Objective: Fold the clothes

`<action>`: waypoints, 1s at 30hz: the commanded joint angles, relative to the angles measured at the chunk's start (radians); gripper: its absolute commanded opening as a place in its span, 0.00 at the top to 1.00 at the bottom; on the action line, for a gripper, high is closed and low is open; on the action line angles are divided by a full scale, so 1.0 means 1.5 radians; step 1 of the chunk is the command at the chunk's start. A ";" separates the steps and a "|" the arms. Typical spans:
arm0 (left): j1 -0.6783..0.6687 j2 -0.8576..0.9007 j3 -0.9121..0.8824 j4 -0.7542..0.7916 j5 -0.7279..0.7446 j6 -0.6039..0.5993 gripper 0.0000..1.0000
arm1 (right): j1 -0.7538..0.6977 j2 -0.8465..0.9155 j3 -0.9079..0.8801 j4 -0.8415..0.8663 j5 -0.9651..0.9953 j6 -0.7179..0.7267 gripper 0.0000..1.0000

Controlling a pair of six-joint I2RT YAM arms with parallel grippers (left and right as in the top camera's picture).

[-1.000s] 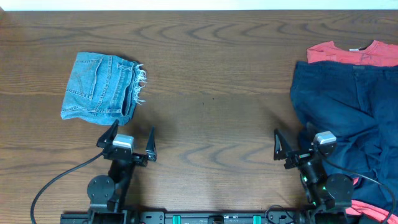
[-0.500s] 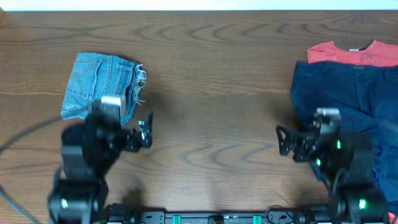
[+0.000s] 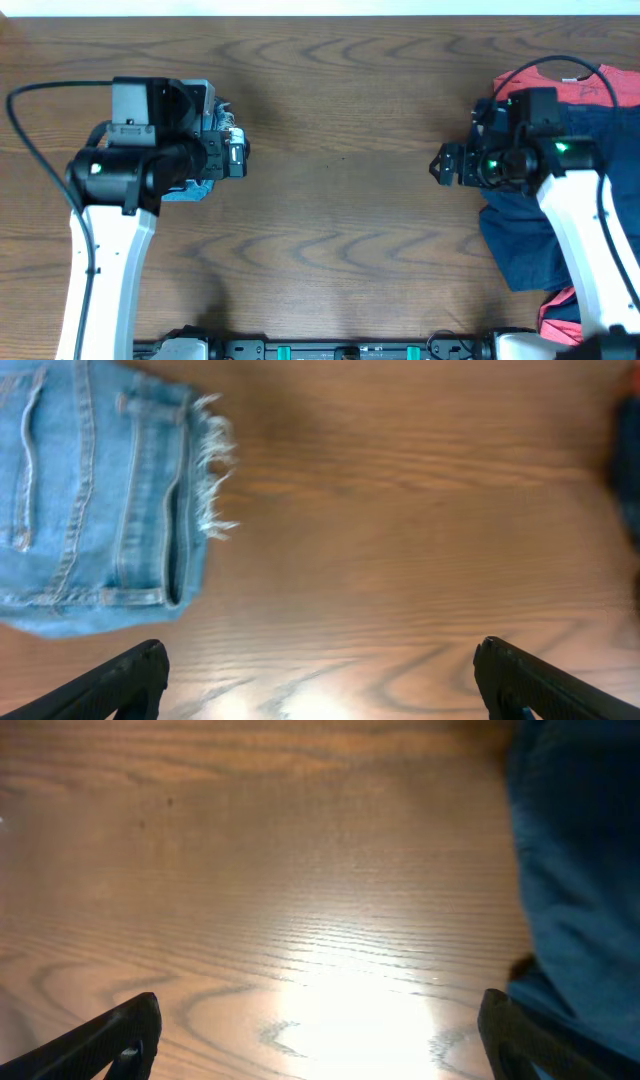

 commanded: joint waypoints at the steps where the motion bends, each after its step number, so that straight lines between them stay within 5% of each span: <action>1: 0.002 0.019 0.015 0.006 -0.137 0.000 0.02 | -0.011 0.017 0.017 -0.006 -0.032 -0.011 0.01; 4: 0.033 0.057 0.015 0.025 -0.235 -0.061 0.02 | -0.020 0.017 0.018 -0.003 -0.033 -0.006 0.01; 7: 0.077 0.102 0.015 0.049 -0.193 -0.077 0.02 | -0.026 0.016 0.018 -0.002 -0.033 -0.006 0.03; 12: 0.118 0.171 0.015 0.107 -0.118 -0.072 0.03 | -0.030 0.016 0.018 -0.002 -0.033 -0.004 0.50; 15: 0.124 0.220 0.015 0.139 -0.092 -0.071 0.54 | -0.030 0.016 0.018 0.000 -0.032 0.007 0.83; 19: 0.115 0.280 0.015 0.156 -0.059 -0.047 0.94 | -0.030 0.016 0.018 0.002 -0.032 0.007 0.83; 30: 0.142 0.472 0.015 0.220 -0.068 -0.031 0.94 | -0.030 0.016 0.018 0.014 -0.032 0.012 0.76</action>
